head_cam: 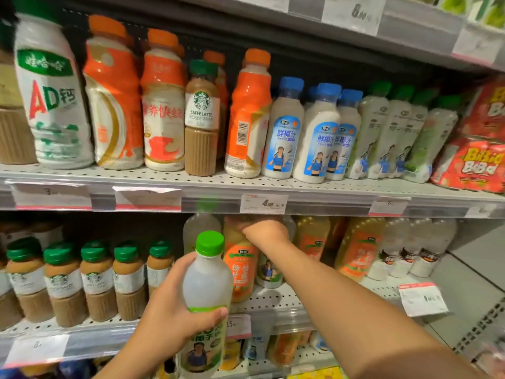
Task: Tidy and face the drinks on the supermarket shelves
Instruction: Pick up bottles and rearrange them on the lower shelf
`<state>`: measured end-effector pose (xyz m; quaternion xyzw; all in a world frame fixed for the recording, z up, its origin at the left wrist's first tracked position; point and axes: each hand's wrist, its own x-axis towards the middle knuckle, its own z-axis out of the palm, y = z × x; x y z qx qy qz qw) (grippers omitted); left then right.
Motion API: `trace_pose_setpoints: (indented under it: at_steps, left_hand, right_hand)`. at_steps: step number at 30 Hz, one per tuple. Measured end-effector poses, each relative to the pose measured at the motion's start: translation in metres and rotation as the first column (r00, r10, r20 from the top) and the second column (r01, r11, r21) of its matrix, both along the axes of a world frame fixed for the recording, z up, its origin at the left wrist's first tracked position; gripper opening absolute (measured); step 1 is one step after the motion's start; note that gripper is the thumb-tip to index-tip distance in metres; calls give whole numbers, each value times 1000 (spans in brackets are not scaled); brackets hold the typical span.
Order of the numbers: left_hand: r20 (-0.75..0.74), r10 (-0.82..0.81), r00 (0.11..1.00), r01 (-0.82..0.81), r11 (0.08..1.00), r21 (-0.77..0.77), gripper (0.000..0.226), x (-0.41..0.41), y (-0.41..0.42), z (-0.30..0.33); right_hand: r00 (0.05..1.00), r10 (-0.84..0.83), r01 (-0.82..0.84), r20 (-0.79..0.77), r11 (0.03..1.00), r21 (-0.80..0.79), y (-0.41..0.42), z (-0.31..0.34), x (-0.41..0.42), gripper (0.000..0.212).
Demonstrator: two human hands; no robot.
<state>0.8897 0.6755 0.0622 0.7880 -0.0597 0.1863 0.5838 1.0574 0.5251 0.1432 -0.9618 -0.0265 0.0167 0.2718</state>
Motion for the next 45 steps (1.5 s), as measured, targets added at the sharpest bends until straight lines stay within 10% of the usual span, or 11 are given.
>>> trace_pose_setpoints:
  at_steps: [9, 21, 45]
  left_hand:
    - [60, -71, 996, 73, 996, -47, 91, 6, -22, 12]
    - [29, -132, 991, 133, 991, -16, 95, 2, -34, 15]
    - [10, 217, 976, -217, 976, 28, 87, 19, -184, 6]
  right_hand:
    - [984, -169, 113, 47, 814, 569, -12, -8, -33, 44]
    - [942, -281, -18, 182, 502, 865, -39, -36, -63, 30]
    - [944, -67, -191, 324, 689, 699, -288, -28, 7, 20]
